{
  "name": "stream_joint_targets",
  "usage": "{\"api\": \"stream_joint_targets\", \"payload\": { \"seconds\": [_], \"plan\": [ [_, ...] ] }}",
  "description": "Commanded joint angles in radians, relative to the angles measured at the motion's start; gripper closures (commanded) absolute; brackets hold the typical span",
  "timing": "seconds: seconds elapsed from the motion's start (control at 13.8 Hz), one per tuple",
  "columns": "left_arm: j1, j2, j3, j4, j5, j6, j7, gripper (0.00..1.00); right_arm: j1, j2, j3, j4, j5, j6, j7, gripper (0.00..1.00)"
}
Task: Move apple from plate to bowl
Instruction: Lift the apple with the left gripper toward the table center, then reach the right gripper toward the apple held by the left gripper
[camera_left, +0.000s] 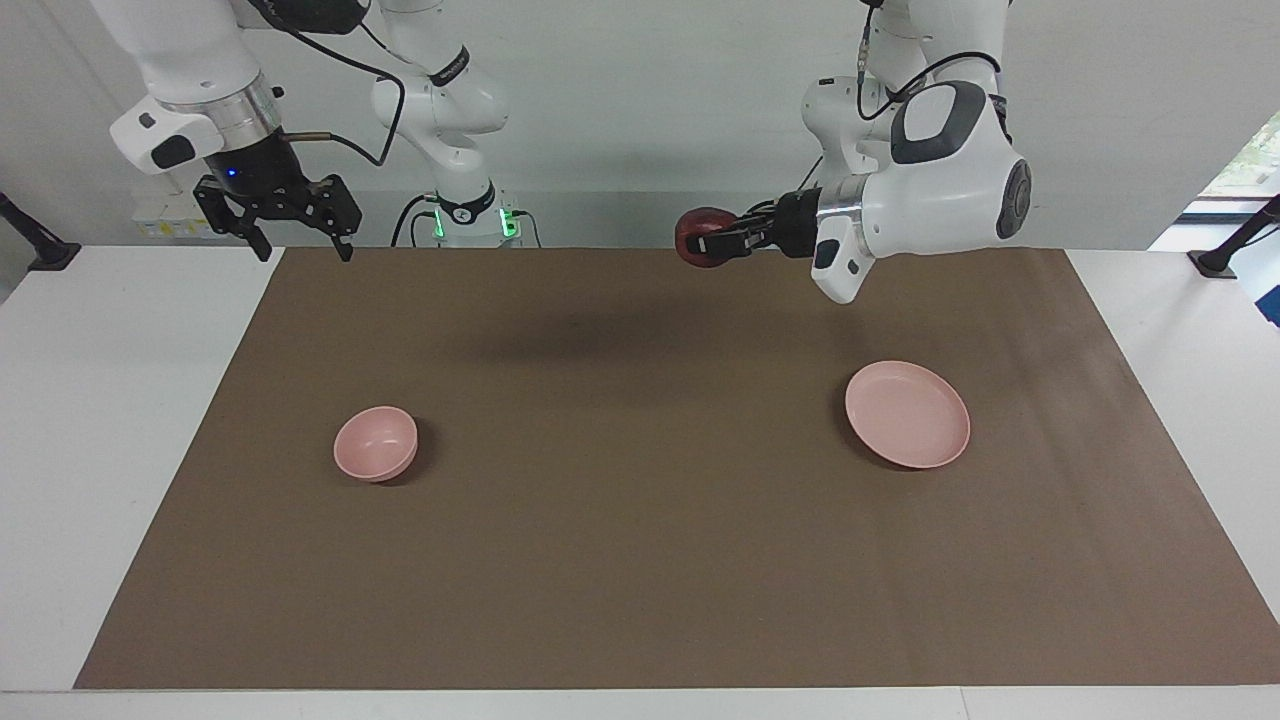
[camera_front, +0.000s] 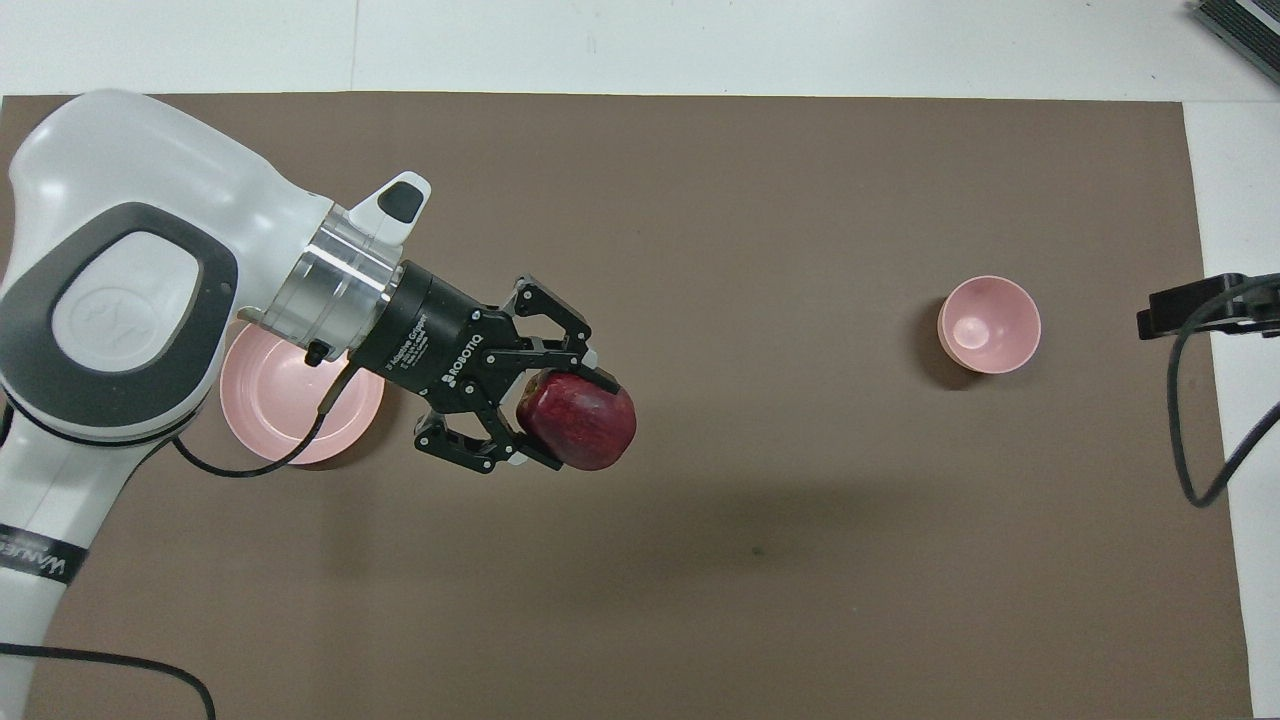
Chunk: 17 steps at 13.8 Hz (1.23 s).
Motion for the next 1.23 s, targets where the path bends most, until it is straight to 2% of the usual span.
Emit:
{"api": "stream_joint_targets", "payload": {
  "seconds": [0.0,0.22,0.44,0.58,0.8,1.16],
  "plan": [
    [-0.008,-0.017,0.01,-0.074,-0.118,0.052,-0.062,1.0,-0.004,-0.005,0.005,-0.007,-0.004,-0.008,0.011,0.0],
    [-0.011,0.0,0.01,-0.12,-0.247,0.109,-0.111,1.0,0.006,-0.01,0.011,-0.01,0.005,-0.055,0.005,0.0],
    [-0.016,0.001,0.008,-0.148,-0.319,0.12,-0.112,1.0,0.012,-0.011,0.017,-0.013,0.15,-0.039,0.003,0.0],
    [-0.016,0.001,0.008,-0.152,-0.34,0.12,-0.112,1.0,0.018,-0.022,0.032,-0.032,0.19,-0.002,0.003,0.0],
    [-0.017,0.0,0.002,-0.157,-0.351,0.12,-0.112,1.0,0.064,-0.077,0.045,-0.14,0.248,0.125,-0.007,0.0],
    [-0.013,0.001,0.002,-0.166,-0.383,0.105,-0.112,1.0,0.068,-0.065,0.045,-0.192,0.575,0.115,-0.114,0.0]
  ]
}}
